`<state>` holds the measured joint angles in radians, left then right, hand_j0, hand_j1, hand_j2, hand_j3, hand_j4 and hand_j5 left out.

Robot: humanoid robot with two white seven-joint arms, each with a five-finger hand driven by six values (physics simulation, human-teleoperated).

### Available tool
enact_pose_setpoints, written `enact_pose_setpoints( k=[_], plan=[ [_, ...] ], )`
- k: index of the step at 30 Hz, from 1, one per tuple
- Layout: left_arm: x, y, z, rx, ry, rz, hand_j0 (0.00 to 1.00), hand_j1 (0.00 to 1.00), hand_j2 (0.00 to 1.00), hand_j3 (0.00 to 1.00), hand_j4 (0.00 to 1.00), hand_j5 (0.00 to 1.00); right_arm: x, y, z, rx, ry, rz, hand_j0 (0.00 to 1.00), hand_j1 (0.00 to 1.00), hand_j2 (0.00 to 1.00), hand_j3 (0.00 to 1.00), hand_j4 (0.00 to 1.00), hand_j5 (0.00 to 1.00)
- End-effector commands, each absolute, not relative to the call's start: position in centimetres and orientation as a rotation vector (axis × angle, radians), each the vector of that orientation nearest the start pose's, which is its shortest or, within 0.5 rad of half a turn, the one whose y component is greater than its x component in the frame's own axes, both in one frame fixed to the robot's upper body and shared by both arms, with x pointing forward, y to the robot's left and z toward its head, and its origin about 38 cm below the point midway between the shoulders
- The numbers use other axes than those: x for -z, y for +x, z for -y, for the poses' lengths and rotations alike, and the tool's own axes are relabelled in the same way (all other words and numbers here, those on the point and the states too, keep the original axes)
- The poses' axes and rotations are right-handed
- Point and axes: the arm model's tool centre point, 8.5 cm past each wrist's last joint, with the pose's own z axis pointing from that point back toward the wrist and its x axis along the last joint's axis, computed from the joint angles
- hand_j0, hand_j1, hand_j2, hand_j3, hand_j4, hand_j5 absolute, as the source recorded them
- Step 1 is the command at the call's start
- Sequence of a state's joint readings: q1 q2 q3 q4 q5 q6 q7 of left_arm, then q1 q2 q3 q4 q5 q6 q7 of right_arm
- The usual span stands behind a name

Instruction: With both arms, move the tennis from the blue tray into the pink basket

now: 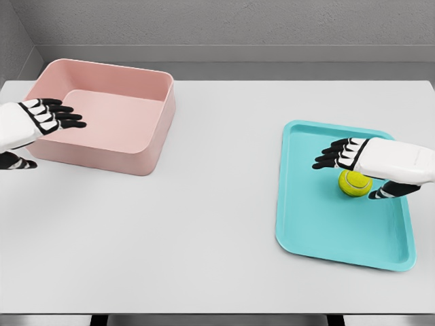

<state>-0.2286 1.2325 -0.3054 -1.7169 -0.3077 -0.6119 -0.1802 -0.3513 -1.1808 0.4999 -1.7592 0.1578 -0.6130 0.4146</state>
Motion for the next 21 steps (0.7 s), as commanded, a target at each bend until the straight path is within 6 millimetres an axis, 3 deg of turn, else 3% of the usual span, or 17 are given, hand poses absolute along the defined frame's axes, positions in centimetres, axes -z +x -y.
enact_pose_setpoints(
  k=[1, 6, 12, 15, 21],
  plan=[
    [-27.9, 34.8, -37.8, 1.995, 0.596, 1.58, 1.0, 1.0, 1.0, 1.0, 1.0, 1.0, -24.5, 34.4, 34.6, -2.072, -0.27, 1.46, 1.0, 1.0, 1.0, 1.0, 1.0, 1.0],
    [-27.8, 34.9, -37.7, 1.99, 0.591, 1.587, 1.0, 1.0, 1.0, 1.0, 1.0, 1.0, -24.5, 34.5, 34.9, -2.08, -0.284, 1.444, 1.0, 1.0, 1.0, 1.0, 1.0, 1.0],
    [-27.8, 34.9, -37.6, 1.983, 0.591, 1.595, 1.0, 1.0, 1.0, 1.0, 1.0, 1.0, -22.8, 36.2, 39.2, -1.919, -0.311, 1.381, 1.0, 1.0, 1.0, 1.0, 1.0, 1.0],
    [-27.5, 35.0, -37.3, 1.975, 0.582, 1.608, 1.0, 1.0, 1.0, 1.0, 1.0, 1.0, -21.4, 36.6, 38.4, -1.894, -0.277, 1.4, 1.0, 1.0, 1.0, 1.0, 1.0, 1.0],
    [-27.3, 34.8, -37.0, 1.983, 0.571, 1.611, 1.0, 1.0, 1.0, 1.0, 1.0, 1.0, -20.0, 36.9, 39.1, -1.856, -0.268, 1.375, 1.0, 1.0, 1.0, 1.0, 1.0, 1.0]
  ],
)
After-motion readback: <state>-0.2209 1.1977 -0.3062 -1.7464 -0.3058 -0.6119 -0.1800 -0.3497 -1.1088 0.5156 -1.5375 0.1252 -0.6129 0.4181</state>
